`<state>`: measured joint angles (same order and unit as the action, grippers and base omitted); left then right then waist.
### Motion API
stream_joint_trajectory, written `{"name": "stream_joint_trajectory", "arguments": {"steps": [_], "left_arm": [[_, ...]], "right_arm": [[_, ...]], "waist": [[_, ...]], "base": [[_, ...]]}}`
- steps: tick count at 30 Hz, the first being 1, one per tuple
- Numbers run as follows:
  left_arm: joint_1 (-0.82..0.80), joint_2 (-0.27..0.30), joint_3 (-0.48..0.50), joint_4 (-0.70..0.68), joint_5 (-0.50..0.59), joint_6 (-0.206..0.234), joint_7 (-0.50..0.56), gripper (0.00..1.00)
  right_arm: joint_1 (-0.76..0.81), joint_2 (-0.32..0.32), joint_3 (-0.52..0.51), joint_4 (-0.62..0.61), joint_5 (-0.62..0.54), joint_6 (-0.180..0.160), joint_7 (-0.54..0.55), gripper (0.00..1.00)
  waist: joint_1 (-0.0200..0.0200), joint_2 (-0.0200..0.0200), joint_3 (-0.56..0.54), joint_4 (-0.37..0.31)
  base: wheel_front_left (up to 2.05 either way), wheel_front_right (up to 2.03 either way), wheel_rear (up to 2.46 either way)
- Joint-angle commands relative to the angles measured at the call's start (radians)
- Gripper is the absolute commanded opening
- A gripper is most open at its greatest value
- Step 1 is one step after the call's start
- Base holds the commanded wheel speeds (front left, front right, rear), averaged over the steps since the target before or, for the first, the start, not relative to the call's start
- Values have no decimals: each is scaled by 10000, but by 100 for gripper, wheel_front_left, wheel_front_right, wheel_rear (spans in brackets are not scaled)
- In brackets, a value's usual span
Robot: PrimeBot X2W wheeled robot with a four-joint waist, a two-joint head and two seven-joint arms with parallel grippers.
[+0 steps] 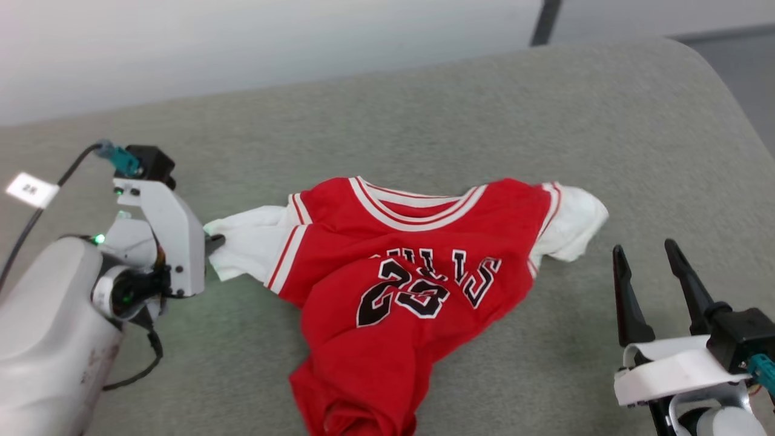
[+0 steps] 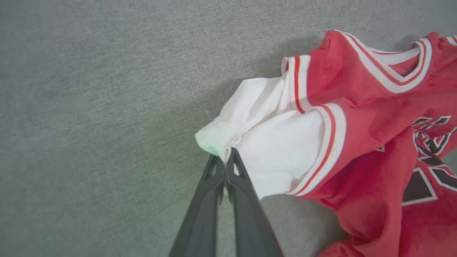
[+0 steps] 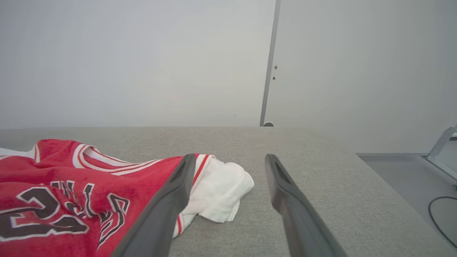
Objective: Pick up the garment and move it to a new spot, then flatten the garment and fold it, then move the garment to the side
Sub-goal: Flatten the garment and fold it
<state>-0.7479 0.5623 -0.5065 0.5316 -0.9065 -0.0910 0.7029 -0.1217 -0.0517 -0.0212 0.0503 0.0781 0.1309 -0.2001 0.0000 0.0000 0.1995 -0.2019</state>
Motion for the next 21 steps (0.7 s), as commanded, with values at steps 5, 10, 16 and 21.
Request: {"name": "stream_joint_trajectory", "arguments": {"steps": [5,10,16,21], "left_arm": [[585,369,230,-201,-28,234,-358,0],[1137,732,435,-236,-61,417,-684,0],[1744,1003,580,-7,-44,638,-1077,0],[1971,865,654,362,-155,593,-1458,82]], "right_arm": [[347,-92,21,-204,-120,-3,307,100],[482,-171,33,-369,-118,-4,522,100],[614,-206,61,-529,-44,-3,737,100],[634,-222,101,-584,15,-3,820,100]], "waist": [[0,0,-771,961],[0,0,-1064,1276],[0,0,-1205,1415],[0,0,-1224,1424]], "base": [[0,0,0],[0,0,0],[0,0,0],[0,0,0]]}}
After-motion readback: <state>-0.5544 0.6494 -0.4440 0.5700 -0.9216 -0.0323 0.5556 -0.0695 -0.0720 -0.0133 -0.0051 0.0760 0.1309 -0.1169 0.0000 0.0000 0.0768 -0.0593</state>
